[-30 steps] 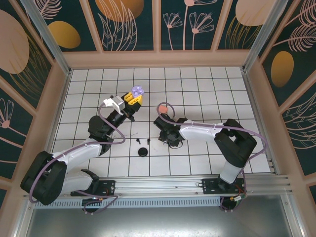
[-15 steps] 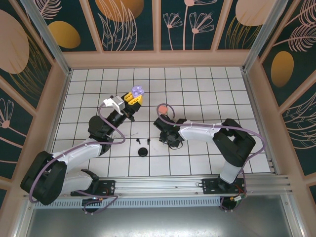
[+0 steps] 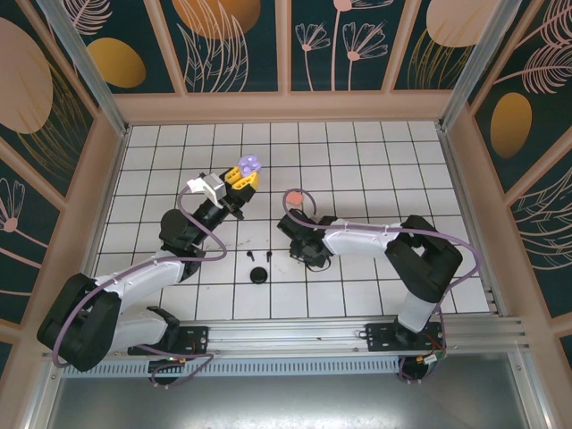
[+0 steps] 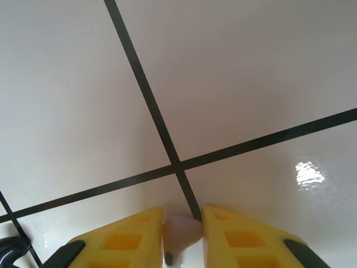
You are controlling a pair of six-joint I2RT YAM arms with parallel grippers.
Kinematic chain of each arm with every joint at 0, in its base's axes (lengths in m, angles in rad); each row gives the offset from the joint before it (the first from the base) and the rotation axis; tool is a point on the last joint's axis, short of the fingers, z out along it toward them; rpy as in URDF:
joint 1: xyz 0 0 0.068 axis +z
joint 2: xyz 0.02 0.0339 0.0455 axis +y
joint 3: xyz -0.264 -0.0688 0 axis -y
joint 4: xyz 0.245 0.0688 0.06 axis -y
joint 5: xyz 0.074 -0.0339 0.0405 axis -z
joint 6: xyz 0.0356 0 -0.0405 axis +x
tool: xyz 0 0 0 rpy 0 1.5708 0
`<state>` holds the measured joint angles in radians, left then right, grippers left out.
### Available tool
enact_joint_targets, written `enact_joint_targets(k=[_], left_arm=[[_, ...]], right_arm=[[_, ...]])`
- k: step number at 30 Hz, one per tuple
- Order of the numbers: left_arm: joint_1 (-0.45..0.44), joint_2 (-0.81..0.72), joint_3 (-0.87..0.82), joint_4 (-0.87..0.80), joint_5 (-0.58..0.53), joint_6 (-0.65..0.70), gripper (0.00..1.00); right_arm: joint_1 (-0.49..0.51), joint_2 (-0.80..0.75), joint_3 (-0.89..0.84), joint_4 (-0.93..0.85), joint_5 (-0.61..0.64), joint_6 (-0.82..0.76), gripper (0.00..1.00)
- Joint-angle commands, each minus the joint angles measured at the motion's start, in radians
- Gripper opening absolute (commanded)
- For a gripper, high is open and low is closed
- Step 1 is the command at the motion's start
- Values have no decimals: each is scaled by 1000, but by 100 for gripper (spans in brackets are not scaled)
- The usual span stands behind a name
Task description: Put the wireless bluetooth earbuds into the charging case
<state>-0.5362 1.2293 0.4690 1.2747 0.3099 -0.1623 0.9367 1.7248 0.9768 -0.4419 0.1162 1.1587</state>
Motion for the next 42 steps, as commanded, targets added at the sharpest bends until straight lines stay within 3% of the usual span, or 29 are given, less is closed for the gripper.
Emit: enact_joint_targets(k=[1,9,16,29,42], left_arm=[[5,-10,23,16,21,-20,0],[4,-13,35,1,39,-26,0],[4,-14,48,-11,117,-19,0],[4,16,121,-64,294,39,0],[4,128,212,-12,377,-6,0]], right_arm=[[15,-41,-25,41,25,-14,22],[7,-171,-49,41,89,-49,21],[-40,-320,-1,21,133,-153,21],[-188,-464,329,-6,100,-489,21],[-203,-462,557,21,20,-665,21]])
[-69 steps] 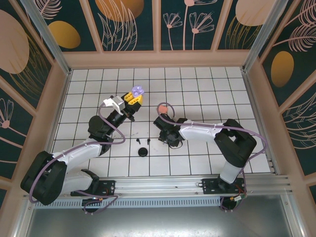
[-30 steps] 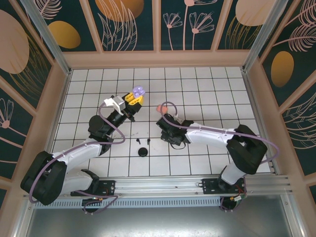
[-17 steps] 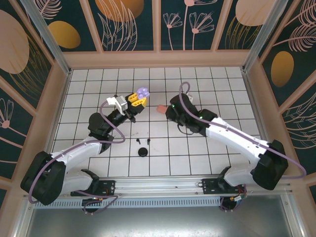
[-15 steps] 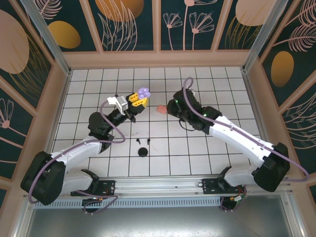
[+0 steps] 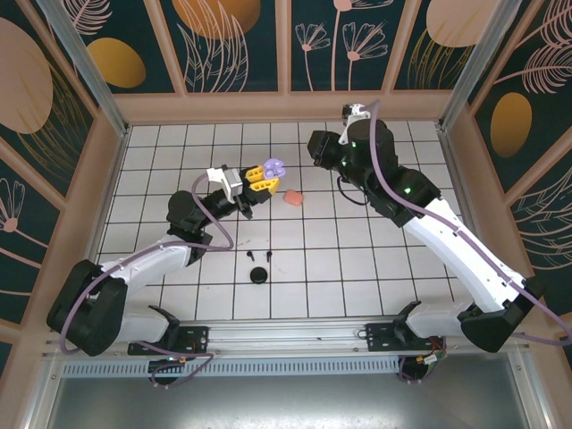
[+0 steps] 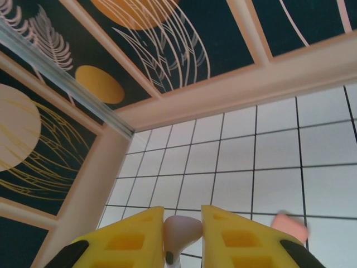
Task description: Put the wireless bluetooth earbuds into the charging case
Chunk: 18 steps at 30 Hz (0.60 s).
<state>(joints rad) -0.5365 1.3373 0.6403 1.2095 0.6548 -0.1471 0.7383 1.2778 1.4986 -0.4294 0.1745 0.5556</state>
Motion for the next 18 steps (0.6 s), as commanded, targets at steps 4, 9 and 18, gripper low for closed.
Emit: enact_joint_targets(k=[4,9,18], left_arm=[[4,55,67,62,28,-29,0],[5,82,82,71,2,-29,0],[4,91,95,70,-26,-23,0]], right_arm=[[-2,-17,34,35,-81,-82,21],[20,-16,14,74,-119,-104,21],[68,-3,-15,103,-121,-109,21]])
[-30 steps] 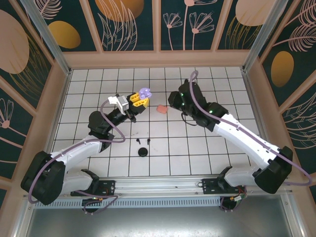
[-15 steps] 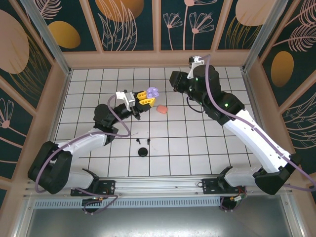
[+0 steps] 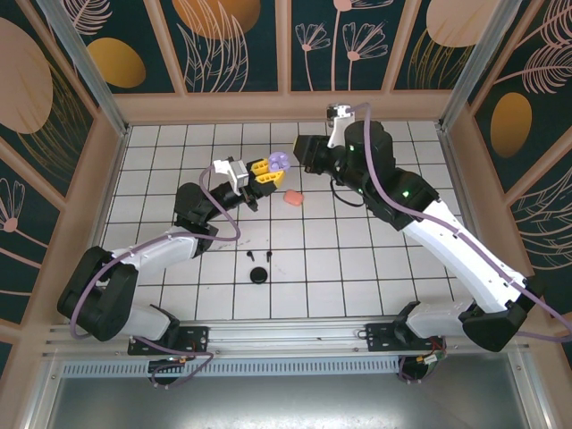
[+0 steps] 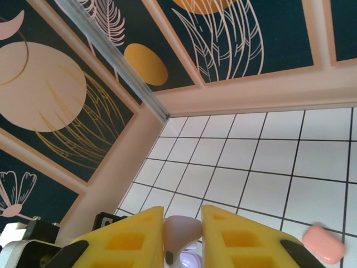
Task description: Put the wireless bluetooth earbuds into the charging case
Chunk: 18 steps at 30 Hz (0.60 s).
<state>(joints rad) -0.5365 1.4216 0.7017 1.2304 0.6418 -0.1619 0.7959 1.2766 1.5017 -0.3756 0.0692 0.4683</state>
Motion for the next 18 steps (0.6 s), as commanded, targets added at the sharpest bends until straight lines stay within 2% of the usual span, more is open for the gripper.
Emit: enact_joint_targets(k=[1,18], left_arm=[[4,6,33,49,-14,-8,0],[4,-15,30,41,-20,-8,0]], right_arm=[[14,-1,-24,53,-16,-20,21],[69,26,-67,75,-20,7,21]])
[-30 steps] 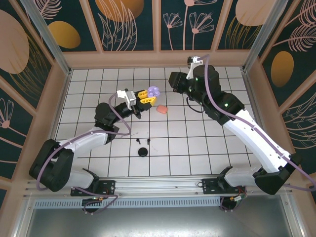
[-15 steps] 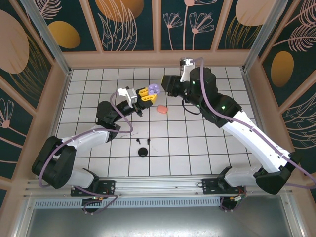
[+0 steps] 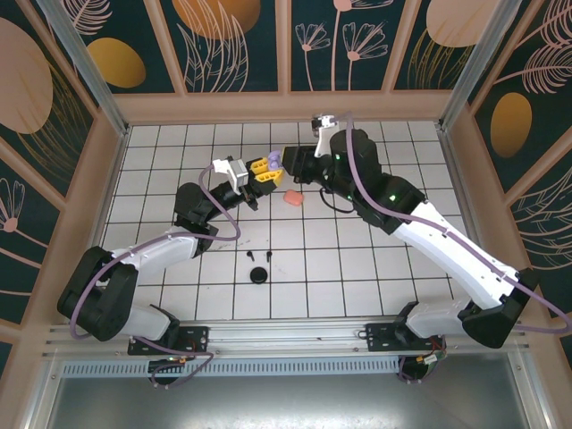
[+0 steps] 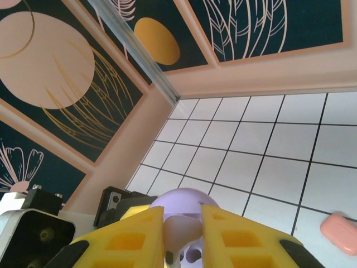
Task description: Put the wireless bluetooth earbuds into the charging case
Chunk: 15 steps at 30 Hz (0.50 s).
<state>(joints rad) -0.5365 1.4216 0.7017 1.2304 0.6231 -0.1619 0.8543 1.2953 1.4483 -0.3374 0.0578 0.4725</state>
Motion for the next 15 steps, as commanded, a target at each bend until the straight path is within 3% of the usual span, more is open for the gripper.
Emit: enact_joint_targets(k=[1,15], left_arm=[[4,-16,30,40,0,-8,0],[4,-32,28,33,17,-14,0]], right_arm=[[11,9,-17,37,-6,3,21],[7,25,-38,35,51,-12,21]])
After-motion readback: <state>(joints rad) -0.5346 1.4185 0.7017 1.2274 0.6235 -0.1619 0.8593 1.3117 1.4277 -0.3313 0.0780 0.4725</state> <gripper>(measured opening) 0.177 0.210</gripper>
